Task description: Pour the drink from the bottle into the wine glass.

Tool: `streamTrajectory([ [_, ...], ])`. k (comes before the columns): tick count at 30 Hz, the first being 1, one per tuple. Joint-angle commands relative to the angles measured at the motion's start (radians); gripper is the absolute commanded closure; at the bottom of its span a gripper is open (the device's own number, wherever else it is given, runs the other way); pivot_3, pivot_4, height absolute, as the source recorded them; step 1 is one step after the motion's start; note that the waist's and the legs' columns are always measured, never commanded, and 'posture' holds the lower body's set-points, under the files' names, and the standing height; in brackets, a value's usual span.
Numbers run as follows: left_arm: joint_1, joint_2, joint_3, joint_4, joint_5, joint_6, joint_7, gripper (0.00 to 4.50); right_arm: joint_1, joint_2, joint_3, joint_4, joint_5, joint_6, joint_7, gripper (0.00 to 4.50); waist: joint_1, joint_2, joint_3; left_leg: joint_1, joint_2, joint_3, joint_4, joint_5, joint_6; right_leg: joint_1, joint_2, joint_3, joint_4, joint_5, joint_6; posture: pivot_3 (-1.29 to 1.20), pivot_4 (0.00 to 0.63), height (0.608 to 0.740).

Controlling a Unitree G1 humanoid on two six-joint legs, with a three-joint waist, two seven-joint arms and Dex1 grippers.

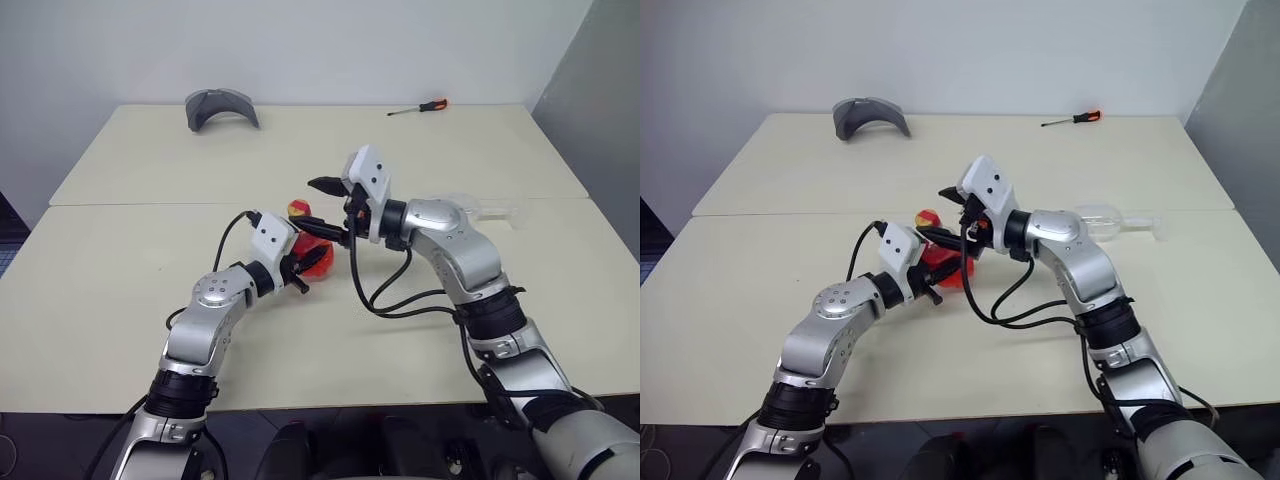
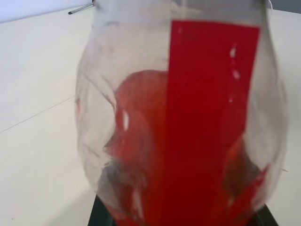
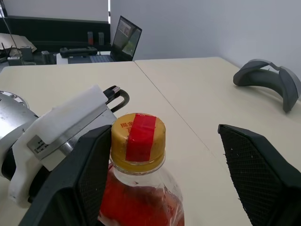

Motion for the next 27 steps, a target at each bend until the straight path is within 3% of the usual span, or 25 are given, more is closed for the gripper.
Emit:
streamTrajectory([
  [1, -0.020, 0.001, 0.017, -0.052, -0.016, -0.024, -0.007, 3.55, 0.013, -0.042, -0.050, -0.009, -0.009, -0.012, -0.017, 0.74, 0.000, 0.000, 0.000, 0.000, 0.000, 0.000, 0.000, 0.000, 0.000, 0.000, 0.000, 0.000, 0.000, 0.000, 0.000, 0.00, 0.150, 0.740],
  [18, -0.025, 0.015, 0.027, -0.045, -0.016, -0.024, -0.024, 3.55, 0.070, -0.154, -0.081, -0.054, 0.033, 0.017, 0.016, 0.74, 0.000, 0.000, 0.000, 0.000, 0.000, 0.000, 0.000, 0.000, 0.000, 0.000, 0.000, 0.000, 0.000, 0.000, 0.000, 0.00, 0.150, 0.740],
  [27, -0.037, 0.010, 0.022, -0.036, -0.014, -0.024, -0.021, 3.55, 0.076, -0.065, -0.056, -0.160, 0.094, 0.077, -0.013, 0.74, -0.001, 0.000, 0.000, 0.000, 0.000, 0.000, 0.000, 0.000, 0.000, 0.000, 0.000, 0.000, 0.000, 0.000, 0.000, 0.00, 0.150, 0.740],
])
